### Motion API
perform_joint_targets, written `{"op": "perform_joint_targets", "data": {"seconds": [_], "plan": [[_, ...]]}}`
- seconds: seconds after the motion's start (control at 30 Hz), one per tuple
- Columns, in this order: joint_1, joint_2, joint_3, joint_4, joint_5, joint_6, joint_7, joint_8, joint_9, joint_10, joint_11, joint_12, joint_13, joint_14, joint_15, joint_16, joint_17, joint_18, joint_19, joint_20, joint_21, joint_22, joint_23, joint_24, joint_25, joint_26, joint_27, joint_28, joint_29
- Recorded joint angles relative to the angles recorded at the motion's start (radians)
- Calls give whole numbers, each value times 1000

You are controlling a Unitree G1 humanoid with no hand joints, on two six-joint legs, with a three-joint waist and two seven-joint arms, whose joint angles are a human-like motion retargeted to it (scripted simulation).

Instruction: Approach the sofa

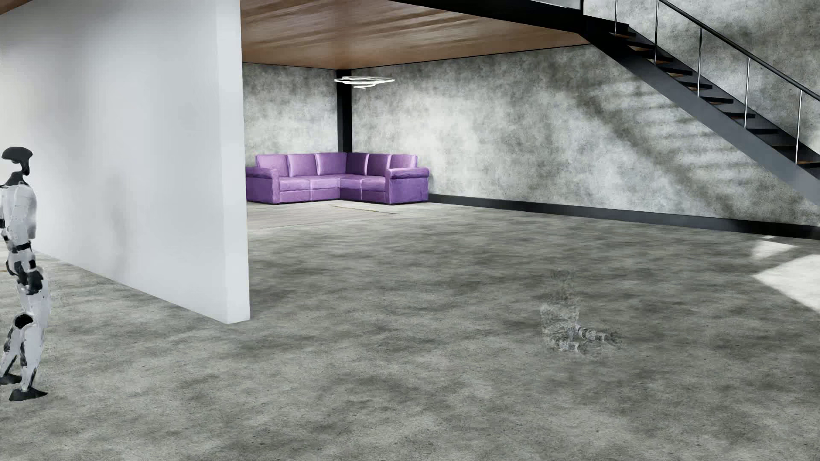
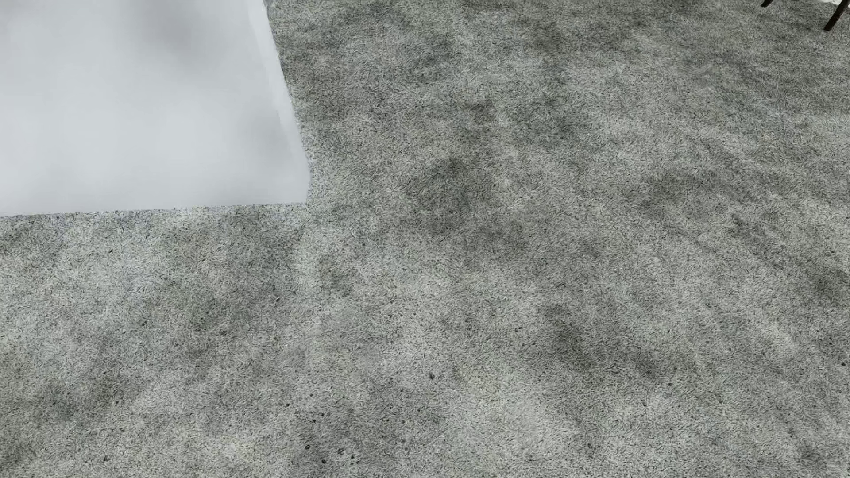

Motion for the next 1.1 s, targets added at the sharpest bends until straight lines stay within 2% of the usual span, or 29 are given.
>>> {"op": "perform_joint_targets", "data": {"seconds": [0.03, 0.07, 0.1, 0.17, 0.3, 0.43, 0.47, 0.5, 0.53, 0.6, 0.63, 0.67, 0.77, 0.87, 0.93, 0.97, 1.0, 1.03, 1.07, 1.1], "plan": [[15, -33, 39, -17, 4, 1, 0, 0, -1, -53, 349, -5, -13, 5, -93, 1, -3, 0, 0, 6, -32, 29, -8, 0, 0, 0, 0, 0, 0], [21, -29, 36, -13, 3, 2, 0, 0, 5, -32, 353, -7, -30, 23, -115, 1, -17, 0, 0, 28, -84, 26, -16, 0, 0, 0, 0, 0, 0], [25, -31, 27, -18, -1, 3, 0, 0, 3, -39, 362, -10, -49, 27, -129, 2, -29, 0, 0, 39, -82, 24, -40, 0, 0, 0, 0, 0, 0], [24, -37, 24, -24, -3, 3, 0, 0, 5, -48, 363, -55, -90, 42, -135, 7, -38, 0, 0, -25, -72, 52, -59, 0, 0, 0, 0, 0, 0], [0, -22, 37, -32, -6, -5, 0, 0, 5, -56, 355, -82, -131, 105, -140, 7, -17, 0, 0, 4, -100, -1, -72, 0, 0, 0, 0, 0, 0], [-9, -5, 32, -42, -6, -10, 0, 0, 8, -47, 346, -85, -126, 136, -185, -7, -19, 0, 0, 3, -88, -35, -75, 0, 0, 0, 0, 0, 0], [-21, -29, 54, -37, 3, -2, 0, 0, 16, -41, 352, -92, -126, 155, -196, -14, -22, 0, 0, 6, -95, -34, -79, 0, 0, 0, 0, 0, 0], [-19, -43, 30, -47, 2, -4, 0, 0, 20, -38, 376, -88, -113, 166, -216, -11, -25, 0, 0, -24, -92, -42, -74, 0, 0, 0, 0, 0, 0], [-7, -77, 29, -48, 13, 1, 0, 0, 28, -39, 416, -84, -97, 156, -251, -14, -24, 0, 0, -17, -114, -39, -68, 0, 0, 0, 0, 0, 0], [54, -180, 8, -66, -13, -15, 0, 0, 73, -39, 623, -96, -79, 120, -248, 10, -31, 0, 0, -66, -96, -40, -53, 0, 0, 0, 0, 0, 0], [78, -237, -6, -61, -5, -15, 0, 0, 91, -41, 714, -86, -71, 102, -258, 39, -28, 0, 0, -55, -86, -110, -52, 0, 0, 0, 0, 0, 0], [97, -289, -48, -43, -5, -4, 0, 0, 89, -47, 775, -98, -54, 79, -261, 48, -30, 0, 0, -73, -80, -107, -47, 0, 0, 0, 0, 0, 0], [154, -431, -135, -10, -8, 33, 0, 0, 103, -67, 690, -154, -21, 13, -199, 30, -51, 0, 0, -38, -71, -78, -21, 0, 0, 0, 0, 0, 0], [288, -522, -155, -5, -22, 32, 0, 0, 127, -82, 564, -193, -1, -101, -105, 30, -52, 0, 0, -28, -76, -79, 50, 0, 0, 0, 0, 0, 0], [363, -555, -181, 0, -23, 34, 0, 0, 135, -88, 512, -216, 3, -126, -100, 30, -53, 0, 0, -35, -86, -53, 86, 0, 0, 0, 0, 0, 0], [393, -567, -214, -1, -46, 35, 0, 0, 130, -102, 542, -220, 1, -107, -112, 29, -55, 0, 0, -51, -81, -34, 94, 0, 0, 0, 0, 0, 0], [410, -583, -230, 23, -21, 45, 0, 0, 121, -90, 576, -203, 2, -81, -113, 46, -56, 0, 0, -94, -72, -64, 103, 0, 0, 0, 0, 0, 0], [396, -611, -256, 51, -10, 57, 0, 0, 107, -57, 651, -186, 4, -24, -145, 20, -53, 0, 0, -41, -77, -19, 111, 0, 0, 0, 0, 0, 0], [406, -582, -263, 69, 2, 75, 0, 0, 108, -3, 701, -173, 14, 70, -179, 21, -67, 0, 0, -105, -69, -5, 95, 0, 0, 0, 0, 0, 0], [376, -550, -258, 83, 17, 75, 0, 0, 101, 96, 732, -140, -4, 236, -217, 24, -57, 0, 0, -104, -49, -8, 123, 0, 0, 0, 0, 0, 0]]}}
